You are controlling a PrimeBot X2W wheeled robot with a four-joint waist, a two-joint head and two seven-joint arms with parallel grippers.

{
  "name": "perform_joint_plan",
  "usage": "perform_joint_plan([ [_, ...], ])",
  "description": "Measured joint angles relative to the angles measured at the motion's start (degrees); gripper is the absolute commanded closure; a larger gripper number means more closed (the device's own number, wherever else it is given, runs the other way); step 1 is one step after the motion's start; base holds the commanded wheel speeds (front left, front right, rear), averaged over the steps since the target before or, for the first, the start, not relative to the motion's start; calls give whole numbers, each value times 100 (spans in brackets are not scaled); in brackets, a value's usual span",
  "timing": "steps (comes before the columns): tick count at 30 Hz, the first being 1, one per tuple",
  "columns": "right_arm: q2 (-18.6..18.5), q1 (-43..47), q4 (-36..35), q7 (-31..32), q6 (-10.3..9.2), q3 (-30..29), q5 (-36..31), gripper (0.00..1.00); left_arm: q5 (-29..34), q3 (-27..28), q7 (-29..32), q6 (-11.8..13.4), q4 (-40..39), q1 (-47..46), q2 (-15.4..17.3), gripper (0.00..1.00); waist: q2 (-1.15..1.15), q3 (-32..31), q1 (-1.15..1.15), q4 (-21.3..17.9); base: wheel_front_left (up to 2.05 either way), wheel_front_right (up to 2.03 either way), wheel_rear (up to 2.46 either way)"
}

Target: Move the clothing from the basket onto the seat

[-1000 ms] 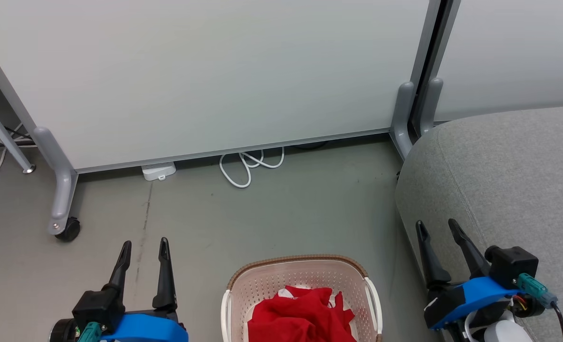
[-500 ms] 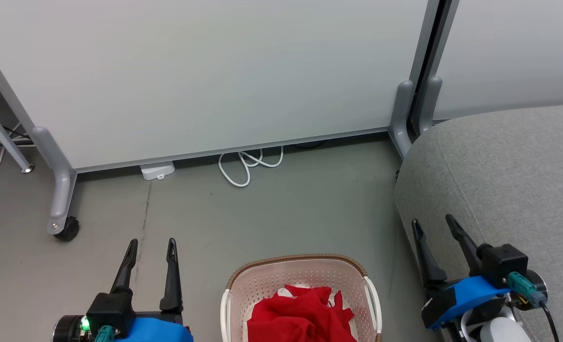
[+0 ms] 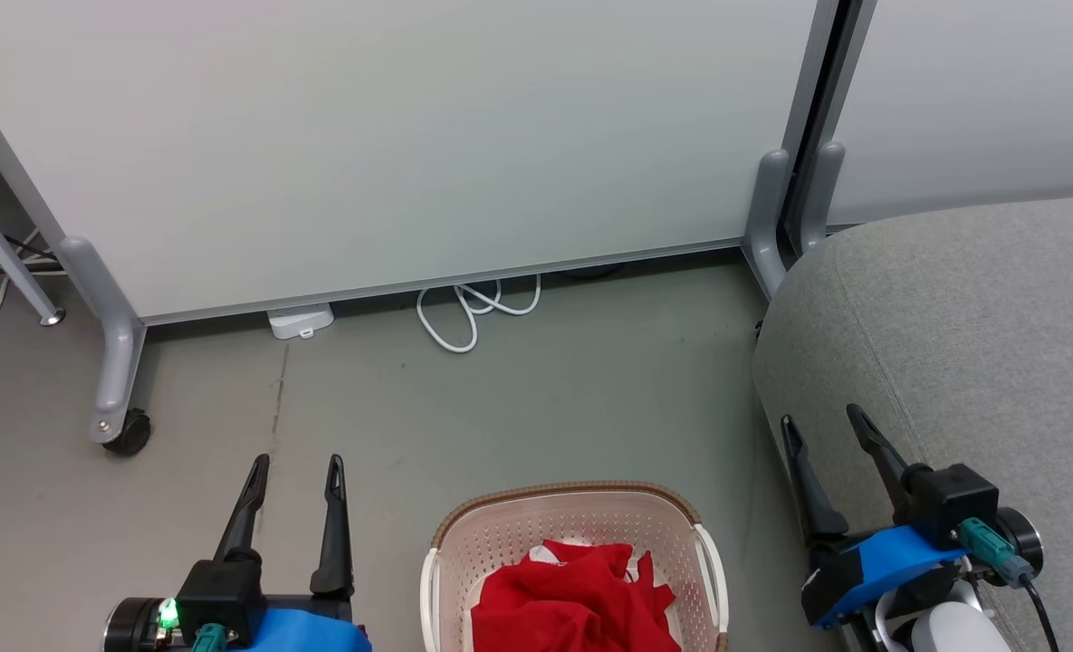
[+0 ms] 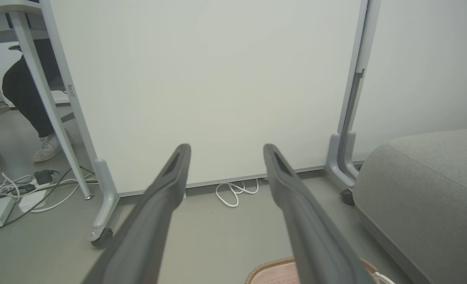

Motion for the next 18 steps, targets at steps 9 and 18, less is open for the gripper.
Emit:
perform_joint_plan([
  [9,-1,-31,-29,-13,0,47,49,0,-166,79,-1,-56,-14,5,-35,0,0,108,0,-72,0,0,0],
  [18,-3,-555,-393,-46,4,248,84,0,-303,127,-7,-138,169,-303,-67,0,0,883,0,-309,0,0,0],
])
